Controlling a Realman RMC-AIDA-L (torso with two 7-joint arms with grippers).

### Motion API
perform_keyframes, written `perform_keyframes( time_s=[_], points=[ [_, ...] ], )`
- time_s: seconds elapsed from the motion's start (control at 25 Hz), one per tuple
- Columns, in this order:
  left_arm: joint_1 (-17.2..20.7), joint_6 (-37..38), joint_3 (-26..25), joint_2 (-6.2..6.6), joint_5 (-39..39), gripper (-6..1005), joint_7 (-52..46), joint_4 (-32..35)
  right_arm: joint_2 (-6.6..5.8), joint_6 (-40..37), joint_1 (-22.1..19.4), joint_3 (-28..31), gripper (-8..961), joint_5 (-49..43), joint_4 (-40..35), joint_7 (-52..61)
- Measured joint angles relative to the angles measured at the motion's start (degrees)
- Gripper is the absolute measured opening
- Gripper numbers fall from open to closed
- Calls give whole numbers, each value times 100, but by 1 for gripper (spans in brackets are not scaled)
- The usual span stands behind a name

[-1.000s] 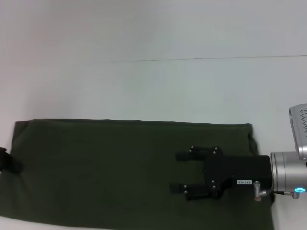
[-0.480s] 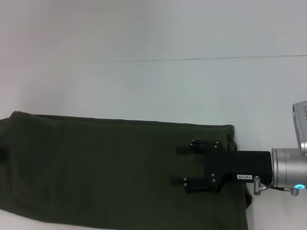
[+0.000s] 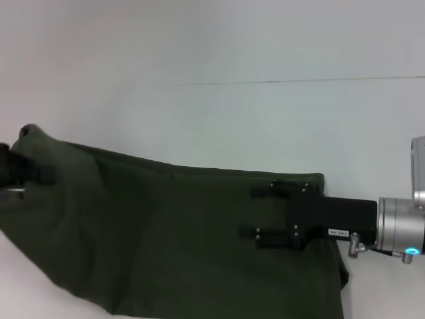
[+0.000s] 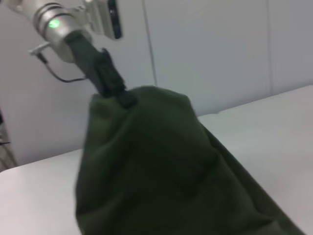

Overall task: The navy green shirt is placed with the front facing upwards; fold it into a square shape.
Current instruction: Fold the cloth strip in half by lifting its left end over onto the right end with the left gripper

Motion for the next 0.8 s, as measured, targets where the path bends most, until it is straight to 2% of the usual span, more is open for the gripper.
perform_keyframes(
  time_s=[0.24,0.48,0.8],
  points=[
    [-83,355,70,-335,-685,97,-134,-26,2,188,-22,-3,882,168,6,-6],
    [-166,365,124,-750,-1086,98,-137,-139,8,418,-61,0,881,414,24,-29],
    [-207,-33,462,-1124,-1447,98,64,-713,-12,658,-271,0,882,971,-5,-268]
  ],
)
